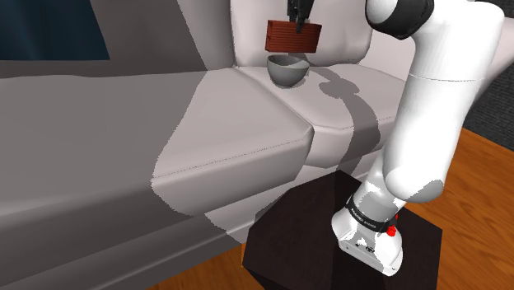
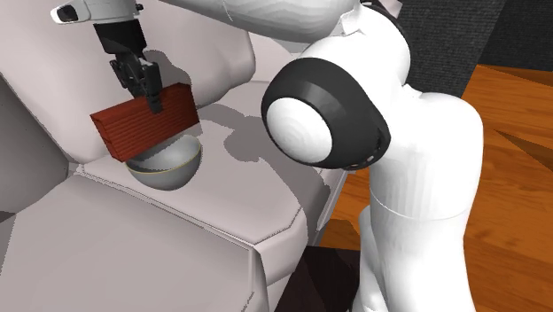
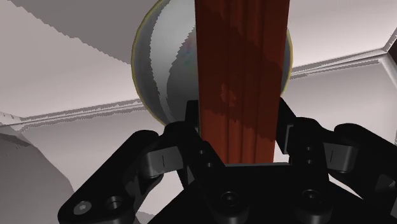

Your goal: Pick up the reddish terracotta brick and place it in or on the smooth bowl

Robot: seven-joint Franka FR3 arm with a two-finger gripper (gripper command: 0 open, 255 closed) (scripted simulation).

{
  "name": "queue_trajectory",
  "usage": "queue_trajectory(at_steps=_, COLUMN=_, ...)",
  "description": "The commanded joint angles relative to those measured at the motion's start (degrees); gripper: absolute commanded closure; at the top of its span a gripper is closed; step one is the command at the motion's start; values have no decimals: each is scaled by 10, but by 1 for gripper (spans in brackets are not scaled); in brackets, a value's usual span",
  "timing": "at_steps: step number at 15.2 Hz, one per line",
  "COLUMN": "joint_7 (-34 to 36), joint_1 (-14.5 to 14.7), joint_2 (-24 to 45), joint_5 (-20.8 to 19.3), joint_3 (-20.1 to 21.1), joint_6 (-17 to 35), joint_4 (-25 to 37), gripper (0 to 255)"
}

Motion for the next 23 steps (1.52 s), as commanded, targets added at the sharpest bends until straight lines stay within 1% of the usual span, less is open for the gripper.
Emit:
queue_trajectory(at_steps=1, joint_7=3, joint_1=7, joint_2=-10, joint_5=-6, joint_3=1, joint_6=20, joint_4=-28, gripper=255)
queue_trajectory(at_steps=6, joint_7=10, joint_1=21, joint_2=-31, joint_5=-20, joint_3=3, joint_6=68, joint_4=-92, gripper=255)
queue_trajectory(at_steps=14, joint_7=10, joint_1=21, joint_2=-31, joint_5=-21, joint_3=3, joint_6=70, joint_4=-95, gripper=255)
queue_trajectory(at_steps=15, joint_7=10, joint_1=21, joint_2=-32, joint_5=-21, joint_3=3, joint_6=71, joint_4=-95, gripper=0)
queue_trajectory(at_steps=20, joint_7=10, joint_1=21, joint_2=-31, joint_5=-21, joint_3=3, joint_6=70, joint_4=-95, gripper=0)
queue_trajectory(at_steps=23, joint_7=-4, joint_1=-6, joint_2=12, joint_5=8, joint_3=-1, joint_6=-6, joint_4=16, gripper=0)
